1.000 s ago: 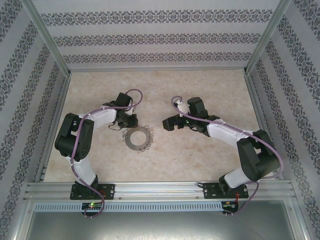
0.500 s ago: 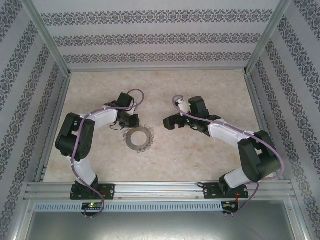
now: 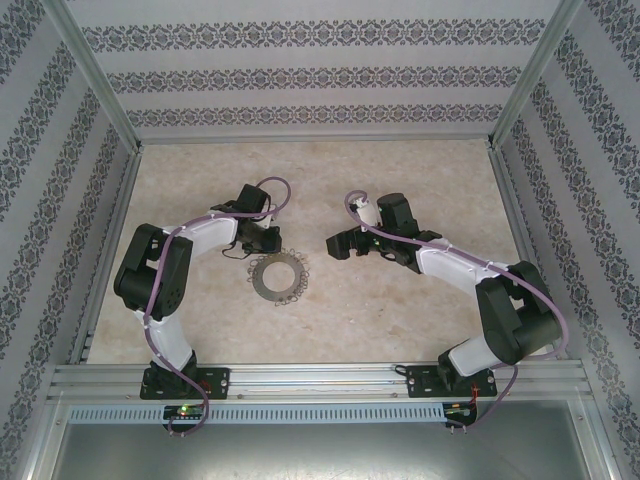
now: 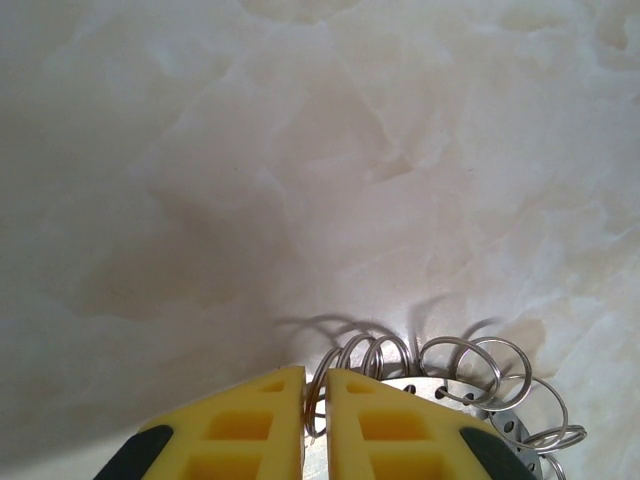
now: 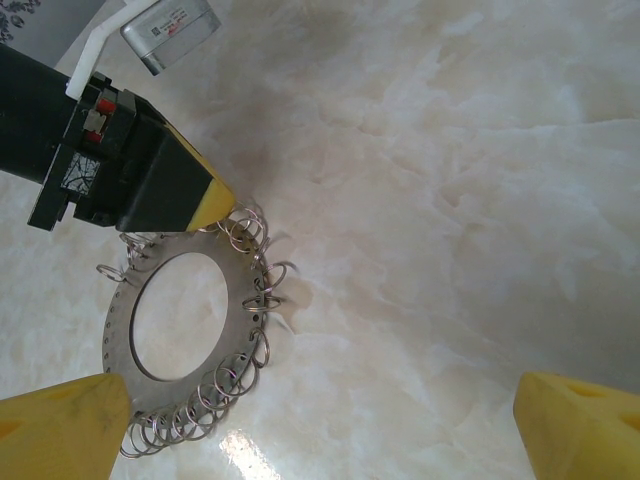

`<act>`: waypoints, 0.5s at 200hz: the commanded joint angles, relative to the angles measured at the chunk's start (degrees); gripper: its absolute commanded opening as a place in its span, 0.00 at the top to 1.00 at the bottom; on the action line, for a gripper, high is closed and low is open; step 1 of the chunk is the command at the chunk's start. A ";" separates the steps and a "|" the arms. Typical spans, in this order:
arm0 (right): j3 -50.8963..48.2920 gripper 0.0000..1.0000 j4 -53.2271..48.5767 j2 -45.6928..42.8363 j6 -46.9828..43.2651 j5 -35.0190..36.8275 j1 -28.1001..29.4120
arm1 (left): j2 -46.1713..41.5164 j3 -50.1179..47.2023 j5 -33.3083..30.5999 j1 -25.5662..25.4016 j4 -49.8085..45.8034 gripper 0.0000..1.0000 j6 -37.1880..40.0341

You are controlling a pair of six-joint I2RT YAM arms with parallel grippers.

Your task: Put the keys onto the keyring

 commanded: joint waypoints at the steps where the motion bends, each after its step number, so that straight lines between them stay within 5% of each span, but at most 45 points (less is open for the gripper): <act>1: -0.47 0.02 1.35 -1.69 -0.65 -0.45 -0.71 | 0.94 1.34 0.65 -0.79 1.24 0.86 -0.66; 100: -0.87 0.02 1.66 -1.98 -0.59 -0.23 -0.93 | 0.13 1.27 0.95 -0.94 1.42 0.94 -0.39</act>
